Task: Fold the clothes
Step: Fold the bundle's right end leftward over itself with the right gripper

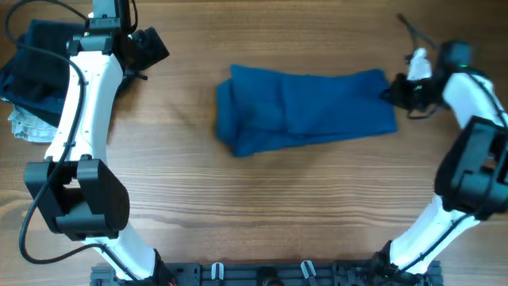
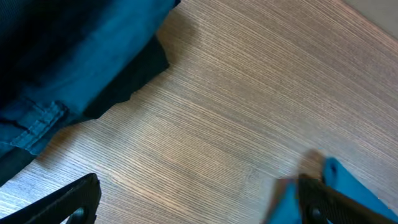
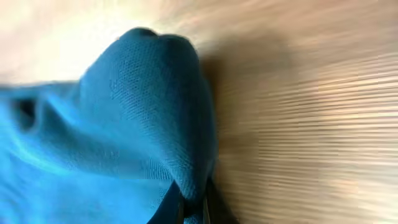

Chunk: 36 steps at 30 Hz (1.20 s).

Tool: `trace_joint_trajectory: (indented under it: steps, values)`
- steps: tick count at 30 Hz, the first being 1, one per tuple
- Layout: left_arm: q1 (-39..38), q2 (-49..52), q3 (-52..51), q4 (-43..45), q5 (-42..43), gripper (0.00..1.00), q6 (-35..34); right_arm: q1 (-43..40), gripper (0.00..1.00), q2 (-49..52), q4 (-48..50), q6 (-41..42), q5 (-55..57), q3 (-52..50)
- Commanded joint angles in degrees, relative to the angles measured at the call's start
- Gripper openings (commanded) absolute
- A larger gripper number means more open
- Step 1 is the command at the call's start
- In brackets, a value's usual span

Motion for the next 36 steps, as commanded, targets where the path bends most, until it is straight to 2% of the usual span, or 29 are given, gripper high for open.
trace_joint_trajectory:
  steps: [1,7,12,17,24,27,31,36]
  values:
    - [0.15,0.26,0.09,0.15,-0.37,1.00,0.15,-5.29,0.04,-3.93,-0.31,1.55,-0.07,2.08]
    - [0.15,0.26,0.09,0.15,-0.37,1.00,0.17,-5.18,0.04,-4.63,-7.37,1.70,0.17,9.42]
    - [0.15,0.26,0.09,0.15,-0.37,1.00,0.15,3.13,0.04,-4.85,-17.35,1.88,0.37,19.65]
    - [0.15,0.26,0.09,0.15,-0.37,1.00,0.17,14.78,0.04,-4.85,-17.00,9.14,0.35,21.22]
    - [0.15,0.26,0.09,0.15,-0.37,1.00,0.15,31.06,0.04,-4.83,-17.03,11.13,0.90,21.49]
    - [0.15,0.26,0.09,0.15,-0.37,1.00,0.17,36.65,0.04,-4.72,-16.76,12.37,8.90,21.35]
    - [0.15,0.26,0.09,0.15,-0.37,1.00,0.15,41.97,0.04,-4.59,-13.84,12.17,14.19,19.32]
    - [0.15,0.26,0.09,0.15,-0.37,1.00,0.15,43.15,0.04,-2.40,-9.55,12.15,15.58,17.14]
